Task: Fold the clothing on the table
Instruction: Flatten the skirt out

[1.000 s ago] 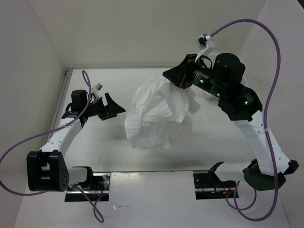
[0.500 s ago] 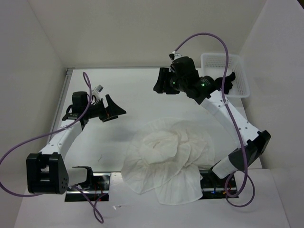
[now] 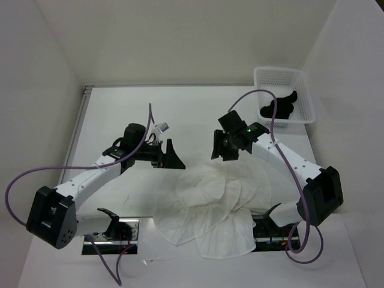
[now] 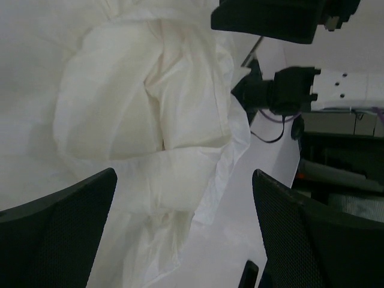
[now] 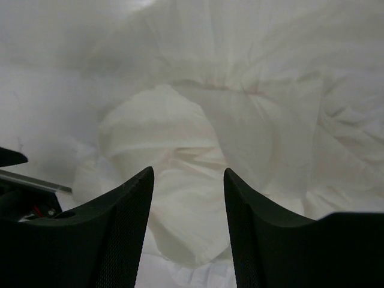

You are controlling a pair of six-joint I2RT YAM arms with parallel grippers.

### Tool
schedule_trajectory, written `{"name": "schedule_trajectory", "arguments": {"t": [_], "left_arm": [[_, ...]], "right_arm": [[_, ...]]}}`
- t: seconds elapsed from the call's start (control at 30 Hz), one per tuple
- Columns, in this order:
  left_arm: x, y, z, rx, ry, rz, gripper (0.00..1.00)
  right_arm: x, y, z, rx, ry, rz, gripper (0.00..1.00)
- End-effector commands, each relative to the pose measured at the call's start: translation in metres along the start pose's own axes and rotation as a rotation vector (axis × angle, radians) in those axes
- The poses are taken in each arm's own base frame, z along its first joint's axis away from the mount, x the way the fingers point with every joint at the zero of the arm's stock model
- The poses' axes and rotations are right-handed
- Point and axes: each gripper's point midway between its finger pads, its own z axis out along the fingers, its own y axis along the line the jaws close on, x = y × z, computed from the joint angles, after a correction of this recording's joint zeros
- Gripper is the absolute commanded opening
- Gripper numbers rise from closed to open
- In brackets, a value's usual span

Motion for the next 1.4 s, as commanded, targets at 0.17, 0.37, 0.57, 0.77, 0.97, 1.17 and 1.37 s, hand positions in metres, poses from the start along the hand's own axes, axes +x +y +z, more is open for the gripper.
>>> {"name": "schedule_trajectory", "arguments": {"t": [0.17,0.37,0.57,0.77,0.97,1.17,1.37], "left_arm": [[0.063,0.037,0.072,-0.137,0.230,-0.012,1.00],[0.096,0.050,0.109,-0.092,0.396,-0.030,1.00],[0.099,0.047,0.112,-0.050,0.428,-0.025,1.00],[0.094,0.033,0.111,-0.005,0.437,-0.031,1.00],[0.078,-0.015,0.096,0.088,0.348,0.056,0.98],[0.018,-0.025,0.038,-0.269,-0.081,0.072,0.34],[0.009,-0.026,-0.004,-0.292,-0.320,-0.026,0.00]], "right_arm": [[0.057,-0.019,0.026,0.099,0.162,0.069,0.56],[0.074,-0.019,0.043,0.129,0.213,0.057,0.37],[0.086,-0.047,0.041,0.260,0.235,0.060,0.44],[0.077,-0.044,0.031,0.253,0.186,0.084,0.46],[0.057,-0.027,0.018,0.177,0.103,0.109,0.42],[0.038,-0.017,0.006,0.136,0.012,0.148,0.17],[0.029,-0.012,0.009,0.141,0.004,0.136,0.10]]}}
